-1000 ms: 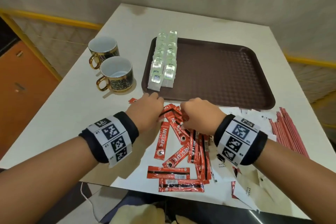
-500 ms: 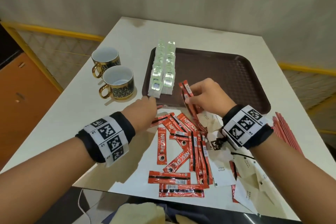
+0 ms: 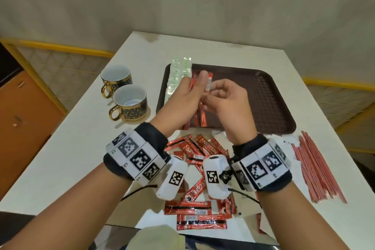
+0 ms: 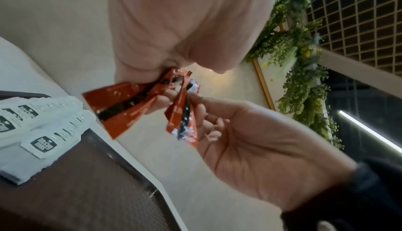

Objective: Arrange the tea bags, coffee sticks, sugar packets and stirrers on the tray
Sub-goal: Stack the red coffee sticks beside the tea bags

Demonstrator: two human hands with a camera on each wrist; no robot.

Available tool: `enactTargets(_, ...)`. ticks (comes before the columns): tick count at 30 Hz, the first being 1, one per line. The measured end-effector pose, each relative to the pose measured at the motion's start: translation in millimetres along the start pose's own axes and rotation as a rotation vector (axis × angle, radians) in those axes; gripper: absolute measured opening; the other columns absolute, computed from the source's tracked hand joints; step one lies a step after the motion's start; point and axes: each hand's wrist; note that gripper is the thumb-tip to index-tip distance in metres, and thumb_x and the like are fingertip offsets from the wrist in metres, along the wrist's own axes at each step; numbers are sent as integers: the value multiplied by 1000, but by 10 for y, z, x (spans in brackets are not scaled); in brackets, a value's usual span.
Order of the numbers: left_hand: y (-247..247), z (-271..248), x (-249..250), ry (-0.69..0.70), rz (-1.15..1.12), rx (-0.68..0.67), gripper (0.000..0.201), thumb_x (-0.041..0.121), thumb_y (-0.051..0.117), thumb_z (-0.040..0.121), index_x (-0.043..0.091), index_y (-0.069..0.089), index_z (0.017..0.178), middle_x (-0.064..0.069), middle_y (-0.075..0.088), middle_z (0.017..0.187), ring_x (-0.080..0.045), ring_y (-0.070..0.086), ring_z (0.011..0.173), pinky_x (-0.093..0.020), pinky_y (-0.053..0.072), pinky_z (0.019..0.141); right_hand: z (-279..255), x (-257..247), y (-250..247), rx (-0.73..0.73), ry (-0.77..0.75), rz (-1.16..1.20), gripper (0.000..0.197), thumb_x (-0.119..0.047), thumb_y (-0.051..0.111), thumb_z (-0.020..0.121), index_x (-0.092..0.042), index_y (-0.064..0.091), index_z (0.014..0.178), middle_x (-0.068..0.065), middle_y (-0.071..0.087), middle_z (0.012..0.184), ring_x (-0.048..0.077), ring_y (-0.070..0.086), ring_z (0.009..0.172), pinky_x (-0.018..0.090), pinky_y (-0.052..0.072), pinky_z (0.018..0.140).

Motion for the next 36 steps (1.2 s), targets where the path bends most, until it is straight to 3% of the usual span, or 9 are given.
enactTargets(3,21,14,-89,54,-23,-19,41,45,48,97,7,60,104,-8,68,90,-18,68,82,-30,54,73,-106,4,-4,-27,-58,-53,15,9,60,83,-4,65,88,10,66,75,18,65,70,33,59,70)
enactTargets(8,-56,-11,-199,29,-41,24,29,38,49,100,13,60,90,-7,63,83,-14,63,76,-31,51,75,-217,-12,-182,-216,49,46,24,3,61,89,-7,65,110,22,65,95,22,69,84,34,59,81)
enactTargets(12,-141,-64,-302,0,-41,113,24,36,46,102,15,54,93,-3,49,76,-3,48,61,-16,42,62,-208,205,-256,-352,113,-708,46,-43,73,82,-19,55,117,0,64,101,16,64,92,29,54,77)
enactTargets(15,-214,-68,-324,-48,-99,154,21,37,45,102,23,56,91,6,57,75,10,56,59,-4,45,59,-244,365,-156,-590,243,-1183,75,-70,67,71,-14,51,117,1,56,113,16,54,98,29,46,76)
enactTargets(19,-234,-46,-287,-96,-226,142,9,34,46,102,33,55,102,-11,66,103,-16,68,84,-33,60,82,-279,511,91,-652,200,-1418,55,-53,73,77,-11,52,106,7,50,107,24,52,98,35,49,83)
enactTargets(22,-259,-39,-287,-99,-281,168,21,30,45,103,23,51,123,-1,63,102,-12,70,74,-30,61,72,-183,551,181,-664,165,-1422,28,-30,70,87,-9,57,101,8,58,106,27,59,99,32,46,76)
enactTargets(26,-336,-68,-343,-85,-291,220,11,25,44,104,20,54,107,1,58,86,-8,60,56,-25,53,58,-99,592,187,-614,155,-1410,2,-10,54,94,-11,53,95,13,60,107,28,55,82,31,39,68)
enactTargets(31,-388,-104,-426,-122,-330,220,15,31,48,102,18,55,99,2,50,70,-6,46,50,-19,42,47,-11,517,198,-620,203,-1407,19,-9,51,95,-4,52,113,14,55,110,34,59,101,33,40,71)
enactTargets(36,-393,-137,-487,-138,-317,244,22,40,52,98,19,57,100,3,48,67,-5,43,49,-17,40,45,179,496,26,-608,322,-1197,12,-14,63,90,-8,62,100,3,62,91,21,62,81,27,44,61)
Point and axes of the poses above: each hand's wrist, its own z-axis towards the middle knuckle, its own y-axis out of the palm, x = y × z
